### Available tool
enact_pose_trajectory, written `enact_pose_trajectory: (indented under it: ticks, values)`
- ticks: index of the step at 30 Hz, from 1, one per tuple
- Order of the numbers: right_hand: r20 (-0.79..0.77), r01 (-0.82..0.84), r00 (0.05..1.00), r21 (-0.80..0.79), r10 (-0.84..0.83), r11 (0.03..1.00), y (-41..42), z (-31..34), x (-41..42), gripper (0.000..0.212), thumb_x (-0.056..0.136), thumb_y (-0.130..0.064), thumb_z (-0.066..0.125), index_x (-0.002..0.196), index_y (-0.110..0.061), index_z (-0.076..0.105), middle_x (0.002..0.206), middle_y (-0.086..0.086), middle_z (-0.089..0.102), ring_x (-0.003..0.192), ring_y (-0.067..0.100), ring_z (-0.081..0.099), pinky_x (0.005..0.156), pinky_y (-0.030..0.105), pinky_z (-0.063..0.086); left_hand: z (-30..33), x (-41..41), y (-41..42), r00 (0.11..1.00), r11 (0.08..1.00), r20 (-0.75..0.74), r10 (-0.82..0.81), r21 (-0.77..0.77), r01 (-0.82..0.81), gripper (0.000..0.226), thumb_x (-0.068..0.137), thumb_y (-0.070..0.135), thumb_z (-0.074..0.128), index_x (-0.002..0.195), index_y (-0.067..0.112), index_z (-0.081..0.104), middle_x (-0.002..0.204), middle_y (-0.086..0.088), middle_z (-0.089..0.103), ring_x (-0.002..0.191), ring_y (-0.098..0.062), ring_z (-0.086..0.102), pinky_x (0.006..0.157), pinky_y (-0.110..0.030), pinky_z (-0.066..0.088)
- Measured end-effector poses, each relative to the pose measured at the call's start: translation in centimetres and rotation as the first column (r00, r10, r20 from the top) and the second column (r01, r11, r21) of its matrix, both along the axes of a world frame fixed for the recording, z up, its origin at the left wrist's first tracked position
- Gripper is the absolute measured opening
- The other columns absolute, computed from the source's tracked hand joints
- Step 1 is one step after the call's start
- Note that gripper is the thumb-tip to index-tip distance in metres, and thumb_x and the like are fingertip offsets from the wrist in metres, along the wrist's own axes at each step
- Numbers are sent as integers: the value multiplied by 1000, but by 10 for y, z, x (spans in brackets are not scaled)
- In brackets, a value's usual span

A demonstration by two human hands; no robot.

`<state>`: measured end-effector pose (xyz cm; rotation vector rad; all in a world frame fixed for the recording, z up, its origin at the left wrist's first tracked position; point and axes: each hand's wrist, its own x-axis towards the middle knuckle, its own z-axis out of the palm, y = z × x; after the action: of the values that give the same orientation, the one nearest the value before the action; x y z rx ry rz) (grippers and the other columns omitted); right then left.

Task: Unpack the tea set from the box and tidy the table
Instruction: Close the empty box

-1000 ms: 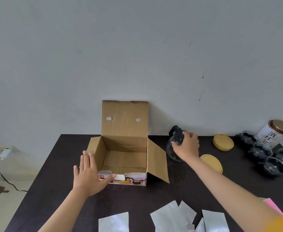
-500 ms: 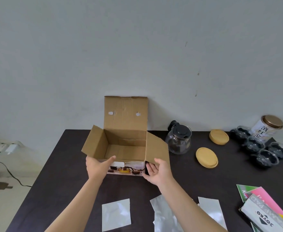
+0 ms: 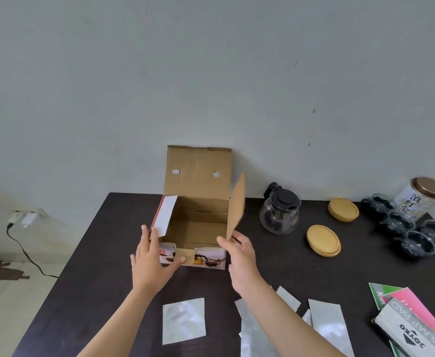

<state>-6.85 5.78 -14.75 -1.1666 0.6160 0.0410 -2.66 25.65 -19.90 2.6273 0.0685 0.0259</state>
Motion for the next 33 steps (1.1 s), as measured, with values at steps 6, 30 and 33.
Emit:
enact_pose_trajectory:
  ticks: [6, 30, 33]
  values:
    - [22, -207, 976, -226, 217, 952, 6, -6, -4, 50, 81, -28, 76, 125, -27, 53, 138, -2, 49, 127, 16, 44, 94, 26, 40, -5, 1, 3, 999, 995, 7, -52, 88, 51, 108, 68, 78, 47, 151, 26, -1, 159, 5, -9, 147, -21, -2, 113, -57, 8]
    - [-25, -210, 975, -439, 222, 874, -37, 43, 164, 90, 84, -29, 70, 151, -9, 14, 153, 9, 33, 138, 27, 36, 111, 41, 35, -9, -2, 6, 994, 986, -1, -113, 122, 112, 105, 75, 77, 42, 151, 19, -1, 156, 3, -22, 143, -19, -19, 114, -48, 7]
    - [28, -227, 959, -519, 281, 824, -35, 35, 154, 89, 81, -22, 69, 149, -11, 12, 140, 7, 49, 127, 23, 49, 103, 39, 44, -8, -2, 5, 994, 987, 2, -113, 119, 112, 105, 75, 76, 42, 151, 19, -2, 154, 4, -25, 142, -18, -20, 114, -45, 6]
